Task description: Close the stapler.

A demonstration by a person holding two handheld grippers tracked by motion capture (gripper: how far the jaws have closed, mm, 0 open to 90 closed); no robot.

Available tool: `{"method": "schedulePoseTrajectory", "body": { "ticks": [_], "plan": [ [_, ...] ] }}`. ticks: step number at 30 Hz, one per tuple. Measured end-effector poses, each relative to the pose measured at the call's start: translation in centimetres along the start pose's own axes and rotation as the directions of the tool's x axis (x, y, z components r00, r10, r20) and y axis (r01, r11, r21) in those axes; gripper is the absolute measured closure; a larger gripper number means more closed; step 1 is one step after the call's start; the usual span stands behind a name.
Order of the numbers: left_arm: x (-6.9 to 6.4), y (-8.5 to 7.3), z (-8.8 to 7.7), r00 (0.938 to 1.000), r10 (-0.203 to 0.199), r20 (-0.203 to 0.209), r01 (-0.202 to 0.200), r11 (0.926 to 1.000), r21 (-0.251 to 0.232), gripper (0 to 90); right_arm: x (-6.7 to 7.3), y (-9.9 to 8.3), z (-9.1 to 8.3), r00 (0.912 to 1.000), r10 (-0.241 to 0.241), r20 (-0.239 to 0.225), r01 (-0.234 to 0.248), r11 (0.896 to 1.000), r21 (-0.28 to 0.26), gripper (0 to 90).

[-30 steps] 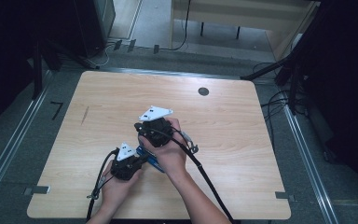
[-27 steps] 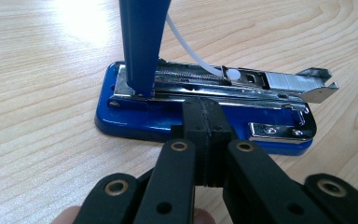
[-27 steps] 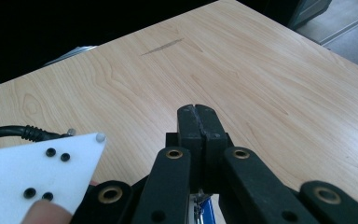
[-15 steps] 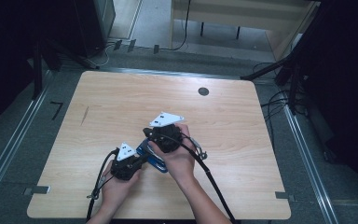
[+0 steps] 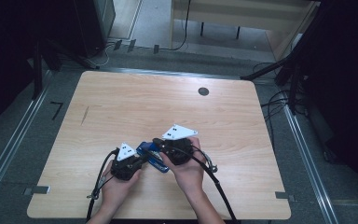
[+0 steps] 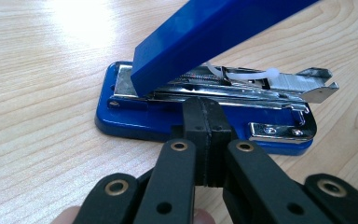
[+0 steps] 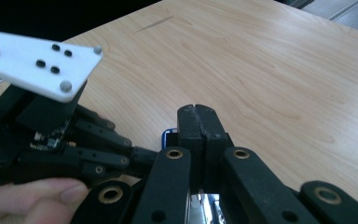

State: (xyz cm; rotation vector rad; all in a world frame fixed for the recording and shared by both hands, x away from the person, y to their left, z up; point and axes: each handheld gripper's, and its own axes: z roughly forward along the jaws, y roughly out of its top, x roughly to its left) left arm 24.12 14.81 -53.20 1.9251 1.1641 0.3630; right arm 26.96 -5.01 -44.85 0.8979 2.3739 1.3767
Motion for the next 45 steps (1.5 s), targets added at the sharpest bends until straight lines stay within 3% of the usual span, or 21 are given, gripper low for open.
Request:
{"method": "schedulePoseTrajectory", "body": {
  "ticks": [16, 23, 26, 31, 34, 39, 41, 45],
  "plan": [
    [-0.1, 0.0, 0.0, 0.9997, 0.023, 0.009, -0.023, 0.9997, 0.002, 90.0, -0.2, -5.1, -0.4, 0.9972, 0.073, 0.019, -0.073, 0.997, 0.032, 90.0],
    [-0.2, 0.0, 0.0, 0.9994, 0.033, 0.011, -0.033, 0.9995, 0.003, 90.0, -0.3, -5.8, -0.6, 0.9956, 0.092, 0.019, -0.092, 0.996, 0.013, 90.0],
    [-0.3, 0.0, 0.0, 0.9992, 0.037, 0.012, -0.037, 0.9993, 0.005, 90.0, 0.0, -6.3, -0.2, 0.9967, 0.064, 0.049, -0.065, 0.997, 0.033, 90.0],
    [-0.3, -0.1, 0.0, 0.9992, 0.037, 0.012, -0.037, 0.9993, 0.005, 90.0, 0.2, -6.9, -0.3, 0.9945, 0.088, 0.057, -0.088, 0.996, -0.001, 90.0],
    [-0.3, -0.1, -0.1, 0.9993, 0.037, 0.013, -0.037, 0.9993, 0.003, 90.0, 0.5, -7.1, -0.2, 0.9944, 0.078, 0.071, -0.078, 0.997, -0.002, 90.0],
    [-0.1, -0.1, -0.2, 0.9995, 0.028, 0.016, -0.028, 0.9996, -0.006, 90.0, 0.5, -6.9, -0.3, 0.9943, 0.085, 0.064, -0.086, 0.996, 0.012, 90.0],
    [-0.1, -0.2, -0.3, 0.9994, 0.032, 0.009, -0.032, 0.9994, -0.011, 90.0, 0.5, -6.9, -0.7, 0.9935, 0.097, 0.060, -0.096, 0.995, -0.025, 90.0],
    [-0.1, -0.3, -0.5, 0.9992, 0.040, -0.001, -0.040, 0.9990, -0.022, 90.0, 0.8, -6.9, -1.0, 0.9936, 0.106, 0.038, -0.105, 0.994, -0.024, 90.0]
  ]
}}
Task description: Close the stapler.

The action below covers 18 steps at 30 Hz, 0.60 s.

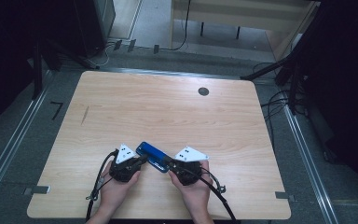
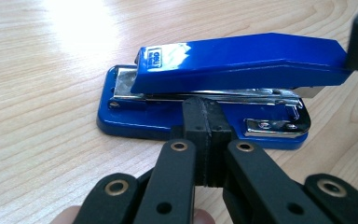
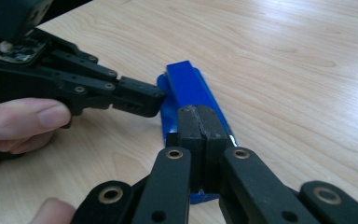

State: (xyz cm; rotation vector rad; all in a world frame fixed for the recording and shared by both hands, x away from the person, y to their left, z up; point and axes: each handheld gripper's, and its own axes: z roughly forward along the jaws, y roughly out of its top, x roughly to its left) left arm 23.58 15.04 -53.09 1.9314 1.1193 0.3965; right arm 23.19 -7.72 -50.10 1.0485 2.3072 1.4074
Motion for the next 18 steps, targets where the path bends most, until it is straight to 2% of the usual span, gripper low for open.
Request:
{"method": "schedulePoseTrajectory", "body": {
  "ticks": [2, 3, 5, 6, 12, 13, 15, 16, 17, 18],
  "plan": [
    [0.0, 0.0, -0.1, 0.9999, 0.006, -0.008, -0.006, 1.0000, 0.000, 90.0, 0.2, -0.1, -0.1, 1.0000, -0.003, 0.000, 0.003, 1.000, 0.004, 90.0],
    [0.1, -0.1, -0.2, 0.9998, 0.009, -0.016, -0.009, 1.0000, -0.003, 90.0, 0.5, -0.3, 0.0, 0.9997, -0.003, -0.023, 0.003, 1.000, 0.009, 90.0],
    [0.3, -0.2, -0.4, 0.9991, 0.018, -0.039, -0.018, 0.9998, -0.002, 90.0, 0.7, -0.4, 0.1, 0.9994, -0.003, -0.036, 0.003, 1.000, 0.012, 90.0],
    [0.6, -0.2, -0.6, 0.9988, 0.013, -0.048, -0.014, 0.9999, -0.006, 90.0, 1.2, -0.8, 0.3, 0.9989, -0.017, -0.044, 0.018, 1.000, 0.022, 90.0],
    [2.0, -0.5, -1.8, 0.9945, -0.023, -0.102, 0.021, 0.9994, -0.027, 90.0, 1.5, -1.8, 1.2, 0.9992, -0.010, -0.038, 0.012, 0.999, 0.049, 90.0],
    [2.4, -0.5, -2.1, 0.9940, -0.029, -0.105, 0.026, 0.9993, -0.028, 81.5, 1.4, -2.2, 1.6, 0.9994, -0.012, -0.034, 0.014, 0.998, 0.066, 90.0],
    [3.0, -0.7, -2.4, 0.9925, -0.044, -0.114, 0.040, 0.9986, -0.036, 75.5, 1.4, -2.5, 1.9, 0.9994, -0.008, -0.033, 0.011, 0.997, 0.082, 90.0],
    [3.2, -0.8, -2.7, 0.9910, -0.047, -0.125, 0.042, 0.9983, -0.040, 75.5, 1.4, -2.5, 1.9, 0.9994, -0.008, -0.033, 0.011, 0.997, 0.082, 90.0],
    [3.7, -0.9, -3.1, 0.9872, -0.041, -0.154, 0.035, 0.9984, -0.045, 68.7, 1.3, -2.7, 2.2, 0.9994, -0.005, -0.036, 0.008, 0.995, 0.100, 90.0],
    [3.7, -0.9, -3.1, 0.9872, -0.041, -0.154, 0.035, 0.9984, -0.045, 65.5, 1.3, -2.7, 2.2, 0.9994, -0.005, -0.036, 0.008, 0.995, 0.100, 90.0]
  ]
}}
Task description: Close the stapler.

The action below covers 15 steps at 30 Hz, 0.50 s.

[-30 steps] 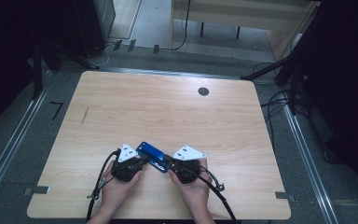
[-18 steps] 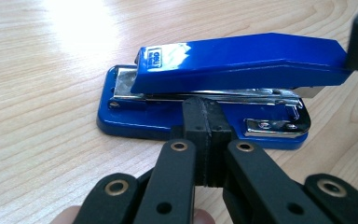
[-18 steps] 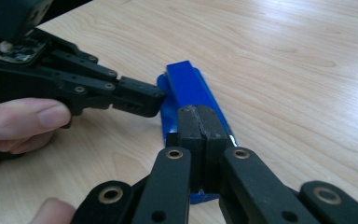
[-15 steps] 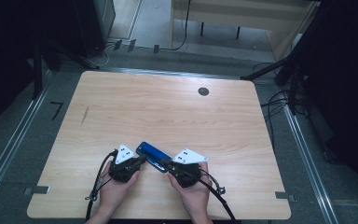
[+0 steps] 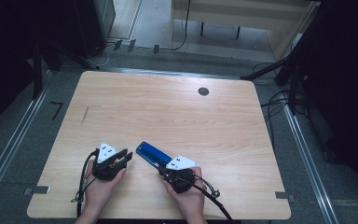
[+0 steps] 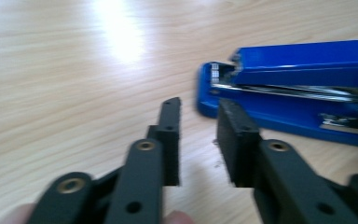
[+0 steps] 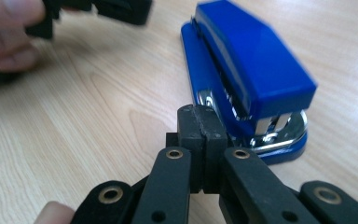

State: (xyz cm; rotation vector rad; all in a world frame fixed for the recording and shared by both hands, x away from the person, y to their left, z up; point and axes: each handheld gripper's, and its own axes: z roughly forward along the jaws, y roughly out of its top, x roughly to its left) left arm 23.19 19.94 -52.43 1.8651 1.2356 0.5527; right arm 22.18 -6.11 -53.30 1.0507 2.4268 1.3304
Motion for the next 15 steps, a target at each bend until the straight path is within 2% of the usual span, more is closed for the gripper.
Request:
{"method": "schedulePoseTrajectory", "body": {
  "ticks": [1, 3, 4, 5, 6, 9, 10, 11, 12, 13, 14, 15],
  "plan": [
    [0.3, 0.0, -0.1, 1.0000, 0.003, -0.005, -0.003, 1.0000, -0.002, 65.5, -0.1, -0.1, 0.2, 1.0000, 0.003, 0.000, -0.003, 1.000, 0.009, 90.0],
    [1.0, -0.2, -0.3, 0.9999, 0.005, -0.009, -0.005, 1.0000, 0.007, 56.4, -0.1, -0.3, 0.5, 0.9999, 0.014, -0.005, -0.014, 0.999, 0.032, 90.0],
    [1.3, -0.3, -0.5, 0.9999, -0.002, -0.014, 0.002, 1.0000, 0.007, 56.4, -0.1, -0.3, 0.5, 0.9999, 0.014, -0.005, -0.014, 0.999, 0.032, 90.0],
    [1.7, -0.4, -0.6, 0.9998, -0.015, -0.016, 0.015, 0.9999, 0.006, 51.3, -0.2, -0.5, 0.7, 0.9999, 0.014, -0.004, -0.013, 0.999, 0.044, 90.0],
    [2.5, -0.6, -0.8, 0.9984, -0.055, -0.013, 0.055, 0.9985, 0.002, 48.5, -0.2, -0.6, 0.8, 0.9999, 0.015, -0.002, -0.015, 0.999, 0.048, 90.0],
    [3.1, -0.7, -0.9, 0.9969, -0.078, -0.001, 0.078, 0.9969, -0.001, 43.8, -0.3, -0.6, 0.8, 0.9998, 0.021, -0.006, -0.021, 0.999, 0.041, 90.0],
    [3.4, -0.8, -1.1, 0.9970, -0.077, -0.005, 0.077, 0.9970, 0.003, 38.8, -0.3, -0.7, 0.8, 0.9997, 0.022, -0.007, -0.022, 0.999, 0.036, 90.0],
    [3.6, -0.9, -1.2, 0.9972, -0.074, -0.016, 0.074, 0.9973, -0.001, 38.8, -0.3, -0.7, 0.8, 0.9997, 0.022, -0.007, -0.022, 0.999, 0.036, 90.0],
    [3.7, -1.0, -1.4, 0.9969, -0.072, -0.032, 0.072, 0.9974, -0.009, 33.5, -0.2, -0.7, 0.8, 0.9999, 0.017, -0.002, -0.016, 0.999, 0.034, 90.0],
    [4.0, -1.1, -1.7, 0.9965, -0.074, -0.038, 0.074, 0.9972, -0.008, 33.5, -0.2, -0.7, 0.8, 0.9999, 0.017, -0.002, -0.016, 0.999, 0.034, 90.0],
    [4.2, -1.3, -1.9, 0.9957, -0.082, -0.042, 0.082, 0.9966, -0.010, 29.2, -0.3, -0.7, 0.9, 0.9999, 0.011, -0.006, -0.011, 0.999, 0.035, 90.0],
    [4.4, -1.4, -2.2, 0.9949, -0.095, -0.035, 0.094, 0.9954, -0.020, 29.2, -0.3, -0.7, 0.9, 0.9999, 0.011, -0.006, -0.011, 0.999, 0.035, 90.0]
  ]
}}
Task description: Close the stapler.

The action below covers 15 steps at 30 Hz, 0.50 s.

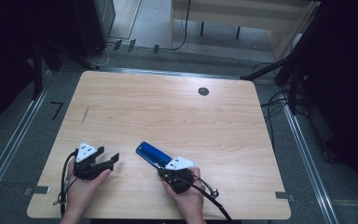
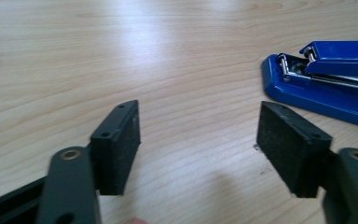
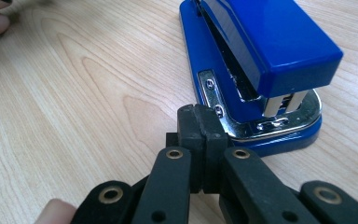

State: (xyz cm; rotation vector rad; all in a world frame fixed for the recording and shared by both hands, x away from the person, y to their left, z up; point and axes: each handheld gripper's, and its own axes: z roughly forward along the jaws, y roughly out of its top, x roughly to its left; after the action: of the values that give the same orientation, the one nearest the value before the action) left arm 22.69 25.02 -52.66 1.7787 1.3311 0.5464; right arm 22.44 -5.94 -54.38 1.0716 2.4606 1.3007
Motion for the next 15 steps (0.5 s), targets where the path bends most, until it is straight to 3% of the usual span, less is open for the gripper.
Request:
{"method": "schedulePoseTrajectory", "body": {
  "ticks": [3, 5, 12, 15],
  "plan": [
    [0.9, -0.4, -0.9, 0.9994, -0.035, 0.001, 0.035, 0.9991, -0.024, 20.4, -0.2, 0.1, 0.0, 0.9998, -0.010, 0.016, 0.010, 1.000, 0.000, 90.0],
    [1.4, -0.6, -1.6, 0.9988, -0.043, -0.026, 0.042, 0.9988, -0.024, 13.5, -0.7, 0.1, -0.1, 0.9983, -0.021, 0.053, 0.022, 1.000, -0.007, 90.0],
    [3.2, -1.9, -4.0, 0.9986, -0.026, -0.047, 0.025, 0.9994, -0.023, 12.9, -1.7, 0.2, -0.2, 0.9979, 0.001, 0.065, 0.000, 1.000, -0.010, 90.0],
    [4.3, -2.0, -4.4, 0.9958, -0.069, -0.059, 0.067, 0.9972, -0.034, 13.3, -2.1, 0.3, -0.2, 0.9977, 0.012, 0.067, -0.011, 1.000, -0.011, 90.0]
  ]
}}
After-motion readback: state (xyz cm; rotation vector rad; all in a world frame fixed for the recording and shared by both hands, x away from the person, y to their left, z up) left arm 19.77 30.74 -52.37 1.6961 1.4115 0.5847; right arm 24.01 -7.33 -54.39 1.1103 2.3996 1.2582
